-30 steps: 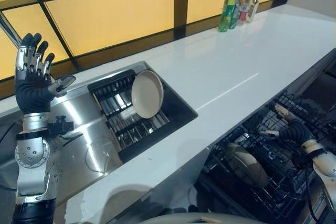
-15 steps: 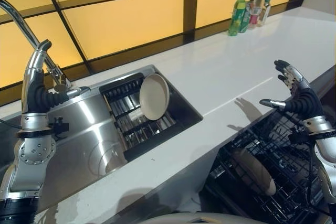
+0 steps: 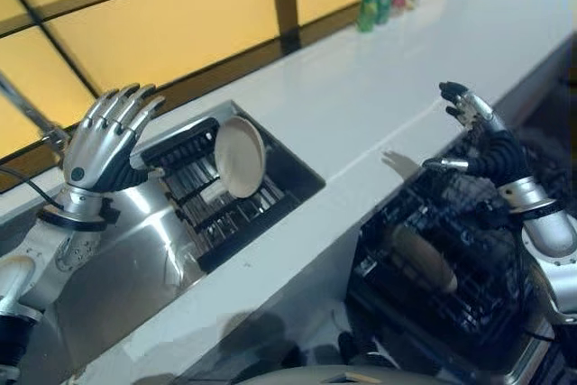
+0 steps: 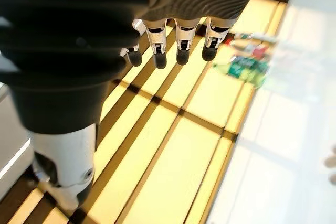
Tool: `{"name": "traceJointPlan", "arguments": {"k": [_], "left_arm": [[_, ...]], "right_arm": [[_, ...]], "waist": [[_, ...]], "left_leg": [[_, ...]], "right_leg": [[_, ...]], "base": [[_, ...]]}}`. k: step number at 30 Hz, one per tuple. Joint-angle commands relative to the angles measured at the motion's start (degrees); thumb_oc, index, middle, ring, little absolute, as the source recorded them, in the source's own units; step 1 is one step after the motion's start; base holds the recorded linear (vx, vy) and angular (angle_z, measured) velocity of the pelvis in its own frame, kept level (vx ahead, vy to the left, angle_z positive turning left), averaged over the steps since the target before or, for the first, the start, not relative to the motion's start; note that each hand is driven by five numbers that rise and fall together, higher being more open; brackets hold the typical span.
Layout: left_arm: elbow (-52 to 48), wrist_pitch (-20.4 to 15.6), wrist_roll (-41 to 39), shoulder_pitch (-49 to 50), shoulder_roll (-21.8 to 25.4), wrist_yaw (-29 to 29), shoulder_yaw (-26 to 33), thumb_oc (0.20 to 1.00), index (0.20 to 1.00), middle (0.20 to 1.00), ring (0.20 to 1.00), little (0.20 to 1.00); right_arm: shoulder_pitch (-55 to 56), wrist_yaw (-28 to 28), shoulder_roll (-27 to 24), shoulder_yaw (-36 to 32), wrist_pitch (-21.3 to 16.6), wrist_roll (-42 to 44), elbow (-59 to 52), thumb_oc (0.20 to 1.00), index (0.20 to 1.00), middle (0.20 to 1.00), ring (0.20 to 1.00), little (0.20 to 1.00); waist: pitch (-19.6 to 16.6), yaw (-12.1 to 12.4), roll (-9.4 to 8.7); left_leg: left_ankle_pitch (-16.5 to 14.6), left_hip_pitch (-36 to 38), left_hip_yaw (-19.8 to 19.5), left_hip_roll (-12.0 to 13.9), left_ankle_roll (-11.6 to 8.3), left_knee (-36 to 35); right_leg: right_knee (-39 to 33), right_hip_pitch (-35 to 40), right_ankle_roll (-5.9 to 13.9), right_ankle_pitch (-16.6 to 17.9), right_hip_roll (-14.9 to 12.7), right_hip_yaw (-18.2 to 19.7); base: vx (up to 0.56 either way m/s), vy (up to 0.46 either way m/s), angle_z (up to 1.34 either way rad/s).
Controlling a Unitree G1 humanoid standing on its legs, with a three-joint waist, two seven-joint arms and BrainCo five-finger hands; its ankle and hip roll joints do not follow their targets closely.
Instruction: Pick up plates and place into dishwasher.
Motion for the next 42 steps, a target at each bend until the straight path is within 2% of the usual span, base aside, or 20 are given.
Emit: {"name": "traceJointPlan", "arguments": {"k": [1,5,11,19,22,27,31,36,42], "left_arm": [[2.68,2.40,2.39,-3.20,1.35,3.81,-2.30,1.000,1.000,1.000,1.000,1.000],[5.56,3.67,3.77,-5.06,-0.10,7.08,-5.51,1.000,1.000,1.000,1.000,1.000],[6.90,5.56,8.86,-6.27,-1.99,10.01,-8.19,1.000,1.000,1.000,1.000,1.000],[11.66,9.47,11.06,-14.58,1.12,11.48,-16.69,1.000,1.000,1.000,1.000,1.000],[13.15,10.85,11.87,-18.02,2.53,9.49,-19.86,1.000,1.000,1.000,1.000,1.000],[16.36,10.14,11.74,-24.03,4.01,7.46,-25.19,1.000,1.000,1.000,1.000,1.000],[18.36,11.66,11.39,-28.04,4.72,5.67,-28.66,1.000,1.000,1.000,1.000,1.000],[21.46,13.94,11.39,-32.44,5.35,3.48,-31.51,1.000,1.000,1.000,1.000,1.000],[23.26,14.55,10.80,-34.31,6.47,-2.62,-32.91,1.000,1.000,1.000,1.000,1.000]], "right_arm": [[-0.15,1.35,-1.43,-1.85,-4.92,3.59,-0.59,1.000,1.000,1.000,1.000,1.000],[0.86,1.72,-2.46,-2.79,-4.01,4.34,-0.36,1.000,1.000,1.000,1.000,1.000],[0.31,2.70,-3.51,-2.30,-3.20,5.23,-0.27,1.000,1.000,1.000,1.000,1.000],[-3.69,1.14,-6.26,-0.01,-4.27,5.29,1.50,1.000,1.000,1.000,1.000,1.000],[-4.99,0.80,-6.75,0.63,-4.68,5.17,1.43,1.000,1.000,1.000,1.000,1.000],[-8.92,-1.21,-7.29,2.91,-4.58,4.13,2.22,1.000,1.000,1.000,1.000,1.000],[-11.39,-2.62,-7.46,4.70,-4.06,3.26,2.24,1.000,1.000,1.000,1.000,1.000],[-13.26,-4.20,-7.39,6.16,-4.24,2.18,2.49,1.000,1.000,1.000,1.000,1.000],[-14.19,-4.84,-7.37,6.45,-4.17,1.52,2.24,1.000,1.000,1.000,1.000,1.000]], "waist": [[-3.15,-1.91,-2.18],[-3.32,-3.52,-1.57],[-2.06,-4.90,-0.91],[2.07,-6.55,0.05],[3.80,-7.22,0.13],[6.68,-7.65,-0.26],[8.18,-7.79,-0.48],[9.73,-7.90,-0.72],[10.76,-7.77,-0.72]], "left_leg": [[7.09,-4.90,-2.42,-0.71,-1.15,-0.88],[6.43,-2.50,-0.94,-0.44,-0.86,-3.23],[4.63,-1.65,1.64,-0.71,-0.16,-2.76],[4.16,-4.89,3.43,-1.37,0.60,-1.32],[4.15,-6.21,4.01,-1.47,0.81,-0.91],[3.97,-8.68,4.84,-1.46,1.20,0.45],[3.93,-10.37,5.42,-1.38,1.32,1.22],[3.87,-11.94,5.82,-1.24,1.45,1.70],[3.83,-12.61,6.14,-1.13,1.44,1.85]], "right_leg": [[-9.63,8.03,-1.36,1.75,1.14,-2.14],[-9.71,6.39,-0.57,2.27,0.06,-2.45],[-7.93,4.47,0.28,2.24,-0.85,-1.53],[-5.59,-0.24,1.64,3.26,-1.42,0.60],[-5.21,-1.59,1.99,3.58,-1.67,1.14],[-4.24,-4.03,2.33,4.10,-2.05,1.67],[-4.09,-5.33,2.51,4.50,-2.25,2.09],[-4.22,-6.54,2.62,4.79,-2.47,2.44],[-4.32,-7.11,2.71,4.94,-2.78,2.11]], "base": [[0.06,0.197,-0.39],[0.06,0.174,-0.04],[0.09,0.130,0.00],[-0.04,0.107,-0.19],[-0.06,0.085,-0.10],[-0.06,0.060,-0.09],[-0.04,0.045,0.01],[-0.04,0.031,0.00],[-0.02,0.017,-0.04]]}}
